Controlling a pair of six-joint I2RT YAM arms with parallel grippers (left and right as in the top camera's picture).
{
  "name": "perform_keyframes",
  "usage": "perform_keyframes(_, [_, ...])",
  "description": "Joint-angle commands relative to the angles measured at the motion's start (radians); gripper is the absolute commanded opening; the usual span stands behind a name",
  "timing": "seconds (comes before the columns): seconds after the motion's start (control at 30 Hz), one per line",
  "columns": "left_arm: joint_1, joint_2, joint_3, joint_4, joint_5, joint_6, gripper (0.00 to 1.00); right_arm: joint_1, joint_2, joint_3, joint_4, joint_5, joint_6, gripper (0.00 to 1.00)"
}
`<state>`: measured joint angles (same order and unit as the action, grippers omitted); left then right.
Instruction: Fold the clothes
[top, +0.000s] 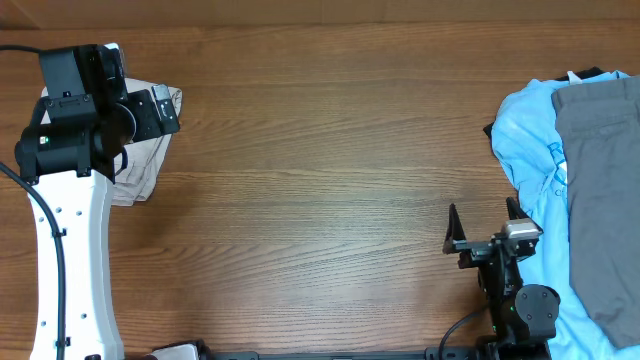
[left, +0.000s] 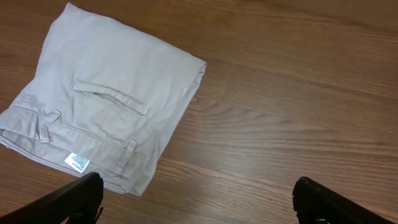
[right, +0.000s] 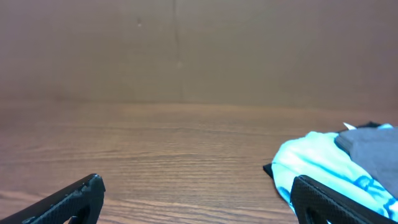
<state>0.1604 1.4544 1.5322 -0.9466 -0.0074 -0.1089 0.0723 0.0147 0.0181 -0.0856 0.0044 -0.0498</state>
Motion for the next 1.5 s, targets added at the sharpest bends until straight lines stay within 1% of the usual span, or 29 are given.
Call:
perform_keyframes(0.0, [0.001,-0.001,-0.002,0.004,0.008,-0.007,1.00,-0.004,-0.012,-0.010,0.004,0.040,0.059,1.00])
perform_keyframes(1.1, [0.001,-0.011,-0.006,0.001,0.008,-0.007,1.00,-0.004,-0.012,-0.010,0.004,0.028,0.058,1.00])
perform_keyframes(1.23, [0.000,-0.093,-0.006,0.001,0.008,-0.007,1.00,-0.004,-0.012,-0.010,0.004,0.028,0.058,1.00])
perform_keyframes(1.33, [-0.014,-0.193,-0.007,0.001,0.007,-0.007,1.00,-0.004,-0.012,-0.010,0.004,0.028,0.058,1.00])
perform_keyframes(1.47, [-0.086,-0.372,-0.007,0.001,0.007,-0.007,1.00,-0.004,-0.012,-0.010,0.004,0.028,0.058,1.00])
